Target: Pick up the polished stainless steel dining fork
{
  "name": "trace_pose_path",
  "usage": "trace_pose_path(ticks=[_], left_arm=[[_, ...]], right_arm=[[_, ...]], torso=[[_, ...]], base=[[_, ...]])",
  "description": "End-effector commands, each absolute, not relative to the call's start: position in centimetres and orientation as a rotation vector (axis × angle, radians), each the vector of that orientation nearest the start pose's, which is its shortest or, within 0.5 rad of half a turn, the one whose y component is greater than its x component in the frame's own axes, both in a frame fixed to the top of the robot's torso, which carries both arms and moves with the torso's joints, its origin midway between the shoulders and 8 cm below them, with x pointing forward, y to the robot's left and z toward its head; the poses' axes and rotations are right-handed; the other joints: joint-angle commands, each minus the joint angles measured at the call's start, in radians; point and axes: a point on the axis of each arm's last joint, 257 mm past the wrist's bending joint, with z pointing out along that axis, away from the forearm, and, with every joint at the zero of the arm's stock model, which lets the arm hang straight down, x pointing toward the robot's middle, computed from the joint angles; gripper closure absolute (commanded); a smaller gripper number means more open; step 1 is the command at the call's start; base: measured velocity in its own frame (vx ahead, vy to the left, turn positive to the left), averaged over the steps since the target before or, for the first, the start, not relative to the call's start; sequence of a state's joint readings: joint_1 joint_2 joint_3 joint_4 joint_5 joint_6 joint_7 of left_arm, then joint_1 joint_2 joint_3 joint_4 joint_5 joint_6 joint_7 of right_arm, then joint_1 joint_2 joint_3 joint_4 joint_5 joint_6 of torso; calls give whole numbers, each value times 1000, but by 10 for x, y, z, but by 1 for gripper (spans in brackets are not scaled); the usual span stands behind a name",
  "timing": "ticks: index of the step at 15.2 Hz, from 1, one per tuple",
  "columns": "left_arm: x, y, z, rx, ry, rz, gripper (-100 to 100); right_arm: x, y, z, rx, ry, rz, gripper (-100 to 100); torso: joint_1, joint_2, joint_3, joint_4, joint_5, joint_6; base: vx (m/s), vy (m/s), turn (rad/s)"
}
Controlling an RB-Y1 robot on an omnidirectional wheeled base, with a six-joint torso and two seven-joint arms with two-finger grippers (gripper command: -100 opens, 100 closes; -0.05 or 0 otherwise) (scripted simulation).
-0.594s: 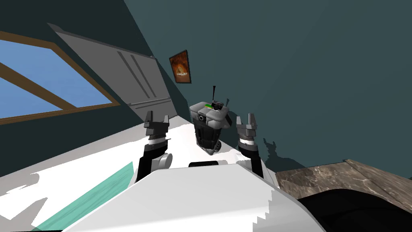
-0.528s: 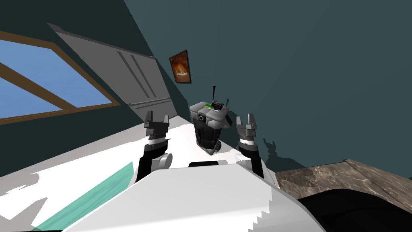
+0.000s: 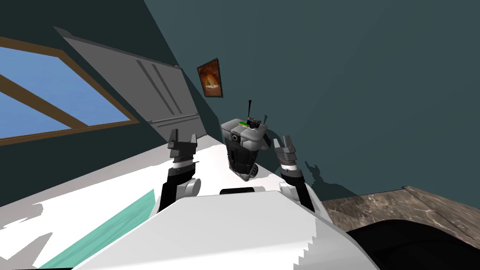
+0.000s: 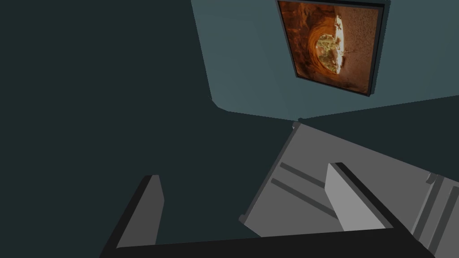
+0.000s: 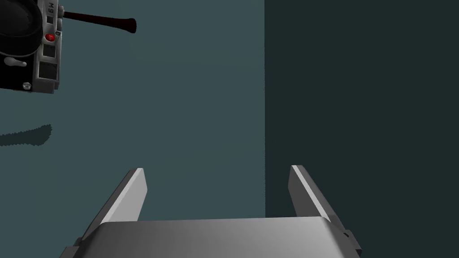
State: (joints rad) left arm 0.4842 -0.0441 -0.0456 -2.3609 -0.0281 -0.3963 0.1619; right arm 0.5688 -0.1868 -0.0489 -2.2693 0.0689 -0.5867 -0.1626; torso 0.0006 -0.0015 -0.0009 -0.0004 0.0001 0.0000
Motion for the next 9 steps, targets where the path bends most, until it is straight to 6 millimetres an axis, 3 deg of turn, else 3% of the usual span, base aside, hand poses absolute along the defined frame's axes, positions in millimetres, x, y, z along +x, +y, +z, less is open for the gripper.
trace_pose_path(ticks=[1,8,9], left_arm=[[347,265,46,-745,549,-1482,0],[347,265,46,-745,549,-1482,0],[347,265,46,-745,549,-1482,0]], right_arm=[[331,-272,0,507,837,1338,-100],[334,-274,-23,438,987,1299,-100],[335,-279,-34,426,1037,1275,-100]], torso=[[0,0,0,0,0,0],[0,0,0,0,0,0],[0,0,0,0,0,0]], base=[[21,22,-6],[24,21,-6],[22,14,-6]])
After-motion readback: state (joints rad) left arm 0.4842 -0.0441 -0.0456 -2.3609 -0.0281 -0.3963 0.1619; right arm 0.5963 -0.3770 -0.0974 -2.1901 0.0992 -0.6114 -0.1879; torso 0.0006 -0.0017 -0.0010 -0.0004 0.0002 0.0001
